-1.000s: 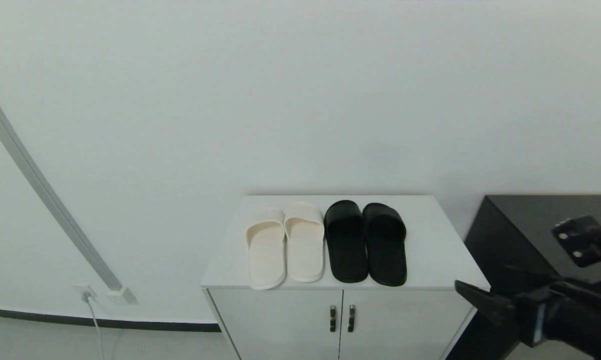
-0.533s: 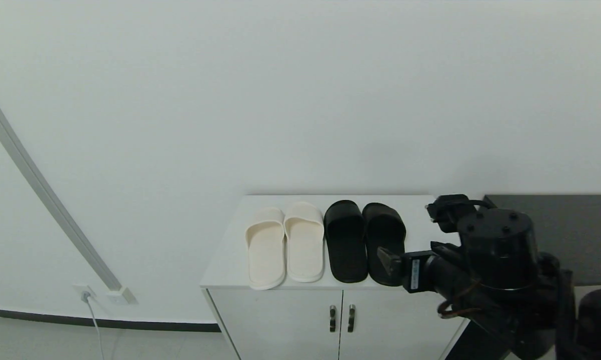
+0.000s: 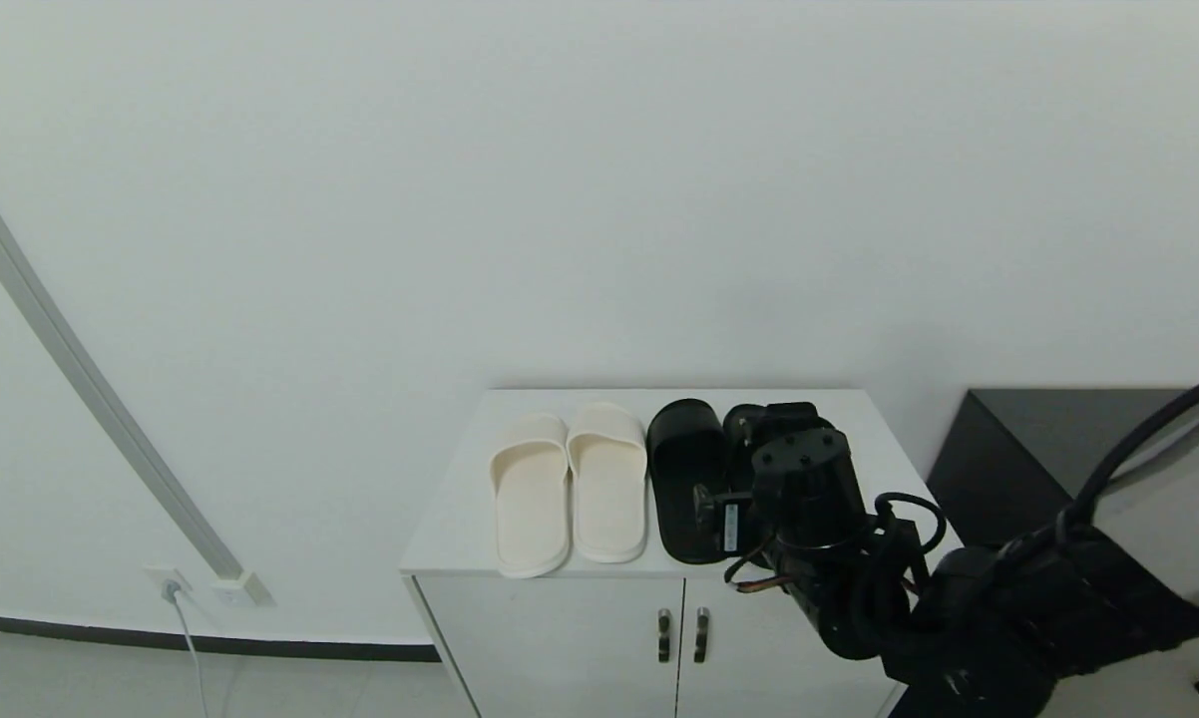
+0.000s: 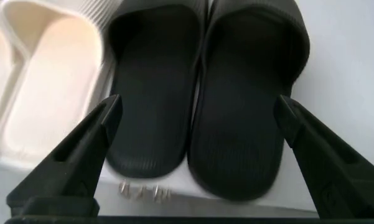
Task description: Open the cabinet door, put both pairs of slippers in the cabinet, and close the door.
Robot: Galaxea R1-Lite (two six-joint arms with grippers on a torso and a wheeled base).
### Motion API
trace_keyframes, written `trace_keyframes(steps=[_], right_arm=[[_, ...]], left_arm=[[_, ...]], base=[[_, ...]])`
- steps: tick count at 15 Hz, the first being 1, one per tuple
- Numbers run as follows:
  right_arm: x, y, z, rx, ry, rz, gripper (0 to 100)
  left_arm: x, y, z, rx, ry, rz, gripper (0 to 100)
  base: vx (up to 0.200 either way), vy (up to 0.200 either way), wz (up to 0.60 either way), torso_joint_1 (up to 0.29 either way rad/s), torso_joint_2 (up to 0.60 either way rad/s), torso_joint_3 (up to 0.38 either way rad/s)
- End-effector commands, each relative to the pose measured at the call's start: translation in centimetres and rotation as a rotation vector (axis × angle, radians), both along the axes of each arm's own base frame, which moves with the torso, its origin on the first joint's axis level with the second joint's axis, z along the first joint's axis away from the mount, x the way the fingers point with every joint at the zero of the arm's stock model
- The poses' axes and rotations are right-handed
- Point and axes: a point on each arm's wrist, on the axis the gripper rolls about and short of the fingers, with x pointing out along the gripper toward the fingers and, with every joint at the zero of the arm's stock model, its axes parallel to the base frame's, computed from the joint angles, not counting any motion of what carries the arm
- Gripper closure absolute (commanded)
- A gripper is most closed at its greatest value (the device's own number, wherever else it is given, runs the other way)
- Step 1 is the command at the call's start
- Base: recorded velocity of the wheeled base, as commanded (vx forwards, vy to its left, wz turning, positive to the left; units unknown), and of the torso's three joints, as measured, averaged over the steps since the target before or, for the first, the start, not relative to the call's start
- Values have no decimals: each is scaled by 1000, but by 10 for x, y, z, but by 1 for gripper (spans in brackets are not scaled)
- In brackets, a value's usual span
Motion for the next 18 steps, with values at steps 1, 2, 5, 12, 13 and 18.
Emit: trace_keyframes(steps=[1,2,5,12,13,18], right_arm=[[29,9,-24,-31,7,-41,0],[33,10,-25,-33,5,-44,0],[68,17,-35,-32,-23,-81,0],[105,24,-46,-43,-60,-101,0],[110,24,-46,-47,-68,-105,0],[116,23,-49,-48,-74,-112,100]], left_arm=[[0,0,0,0,1,1,100],[0,0,0,0,1,1,100],[0,0,0,0,1,1,100],[0,0,0,-2,1,1,100],[0,0,0,-2,1,1,100],[0,0,0,-3,1,1,100]], base=[[0,0,0,0,0,0],[0,0,0,0,0,0],[0,0,0,0,0,0],[0,0,0,0,0,0],[0,0,0,0,0,0],[0,0,0,0,0,0]])
